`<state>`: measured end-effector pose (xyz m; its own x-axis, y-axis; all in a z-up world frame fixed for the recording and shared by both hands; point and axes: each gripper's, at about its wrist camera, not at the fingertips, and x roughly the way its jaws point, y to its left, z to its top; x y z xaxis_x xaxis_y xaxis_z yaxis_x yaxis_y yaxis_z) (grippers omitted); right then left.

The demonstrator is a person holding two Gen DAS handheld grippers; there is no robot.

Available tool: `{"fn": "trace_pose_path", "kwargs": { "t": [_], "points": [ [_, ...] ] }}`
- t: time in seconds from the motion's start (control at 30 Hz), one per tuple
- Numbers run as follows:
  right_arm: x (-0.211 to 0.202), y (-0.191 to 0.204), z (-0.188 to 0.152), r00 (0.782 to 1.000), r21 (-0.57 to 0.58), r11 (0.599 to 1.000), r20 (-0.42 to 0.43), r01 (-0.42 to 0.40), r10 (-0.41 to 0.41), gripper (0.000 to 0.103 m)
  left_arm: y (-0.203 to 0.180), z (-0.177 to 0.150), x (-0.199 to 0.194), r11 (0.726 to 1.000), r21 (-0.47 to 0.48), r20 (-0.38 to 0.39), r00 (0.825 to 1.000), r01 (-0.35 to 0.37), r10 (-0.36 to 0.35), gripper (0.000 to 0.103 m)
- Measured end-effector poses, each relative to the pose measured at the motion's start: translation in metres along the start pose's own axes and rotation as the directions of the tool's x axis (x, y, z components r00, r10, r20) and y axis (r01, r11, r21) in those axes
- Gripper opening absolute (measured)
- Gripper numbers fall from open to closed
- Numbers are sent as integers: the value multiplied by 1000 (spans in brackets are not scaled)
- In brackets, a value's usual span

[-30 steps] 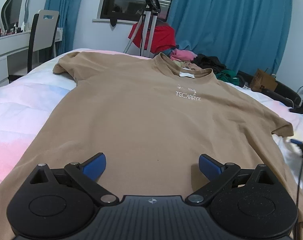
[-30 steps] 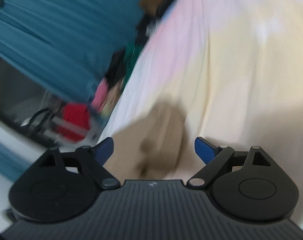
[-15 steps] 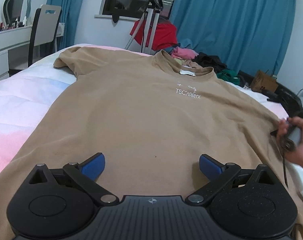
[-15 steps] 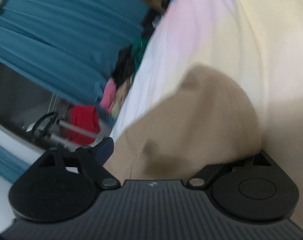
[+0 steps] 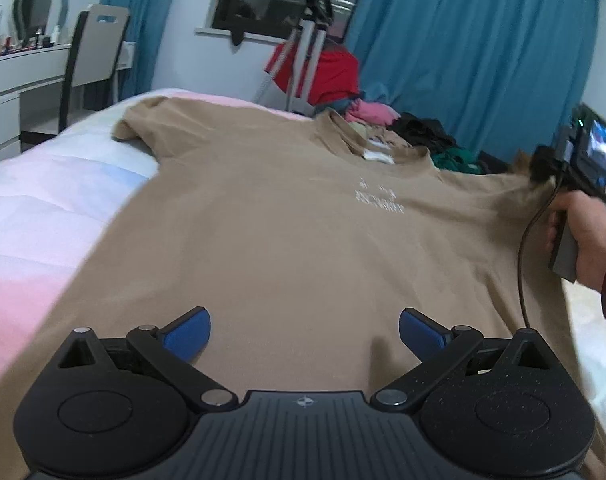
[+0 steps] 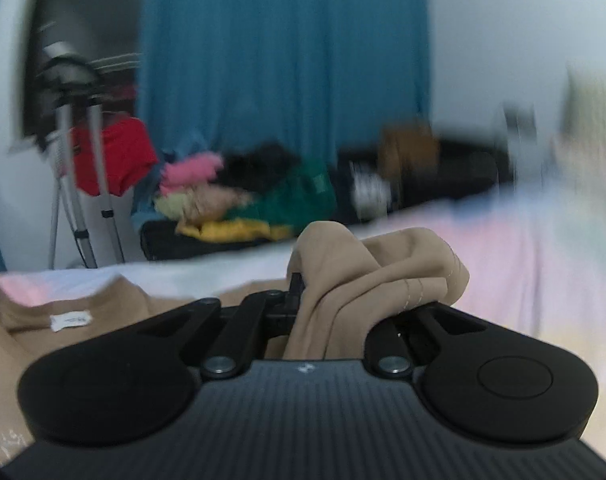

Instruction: Fold clothes

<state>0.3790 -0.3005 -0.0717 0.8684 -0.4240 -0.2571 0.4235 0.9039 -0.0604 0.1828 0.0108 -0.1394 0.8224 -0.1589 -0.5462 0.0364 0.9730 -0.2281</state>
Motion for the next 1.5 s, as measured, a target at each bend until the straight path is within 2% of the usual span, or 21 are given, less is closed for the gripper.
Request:
{"fn": "trace_pose_path", "kwargs": {
  "t": [0.1, 0.17, 0.23, 0.33, 0.37, 0.4, 0.43, 0.47, 0.57, 0.7, 0.8, 0.97, 1.07, 1.17, 1.27, 1.37, 1.43, 1.5],
  "points": [
    [-18, 59, 19, 996, -190, 982, 90, -10, 28, 10, 10, 9, -8, 999, -40, 27, 999, -21, 22, 102],
    [-31, 100, 14, 992, -282, 957, 88, -64, 92, 10, 20, 15, -11, 997, -64, 41, 998, -36, 39, 102],
    [-40, 138, 4, 986, -355, 925, 47, -134, 161, 11, 27, 20, -13, 995, -71, 49, 996, -65, 68, 102],
    [-45, 187, -22, 967, -434, 865, -69, -251, 246, 12, 37, 24, -9, 990, -58, 49, 990, -130, 133, 102],
    [-44, 197, -30, 953, -444, 844, -120, -303, 278, 22, 41, 25, -6, 987, -52, 48, 987, -152, 155, 102],
    [-40, 206, -36, 930, -440, 819, -182, -367, 319, 54, 44, 25, -4, 984, -45, 47, 983, -174, 176, 101],
    [-38, 213, -43, 909, -433, 799, -230, -416, 348, 76, 47, 26, -2, 982, -48, 41, 982, -182, 184, 101],
    [-40, 215, -48, 897, -429, 788, -248, -441, 367, 103, 50, 26, -1, 982, -57, 33, 983, -181, 183, 101],
    [-53, 213, -49, 881, -422, 773, -230, -473, 413, 103, 56, 26, 4, 980, -75, 12, 982, -185, 186, 101],
    [-68, 187, -26, 868, -348, 795, -187, -497, 460, 103, 53, 25, 9, 980, -57, 5, 982, -189, 190, 101],
    [-95, 151, -8, 855, -260, 814, -158, -519, 495, 103, 52, 25, 9, 981, -52, 10, 982, -186, 187, 101],
    [-170, 70, 14, 835, -88, 831, -90, -550, 543, 103, 43, 26, -4, 984, -41, 42, 984, -174, 175, 101],
    [-219, 21, 16, 836, -1, 838, -76, -545, 543, 103, 35, 26, -15, 988, -16, 60, 986, -154, 155, 101],
    [-273, -26, 10, 827, 53, 829, -57, -556, 559, 103, 28, 25, -32, 993, 14, 68, 991, -120, 119, 101],
    [-313, -68, 2, 839, 88, 840, -62, -535, 541, 103, 25, 19, -54, 997, 12, 61, 995, -77, 76, 101],
    [-335, -109, -7, 843, 180, 837, -66, -516, 534, 103, 19, 10, -77, 997, 21, 58, 996, -68, 67, 101],
    [-344, -137, -15, 848, 260, 825, -38, -502, 528, 103, 14, 3, -90, 998, 32, 44, 998, -55, 53, 101],
    [-347, -159, -23, 866, 310, 829, -33, -465, 499, 103, 6, -5, -100, 998, 53, 29, 999, -36, 34, 101]
  ]
}}
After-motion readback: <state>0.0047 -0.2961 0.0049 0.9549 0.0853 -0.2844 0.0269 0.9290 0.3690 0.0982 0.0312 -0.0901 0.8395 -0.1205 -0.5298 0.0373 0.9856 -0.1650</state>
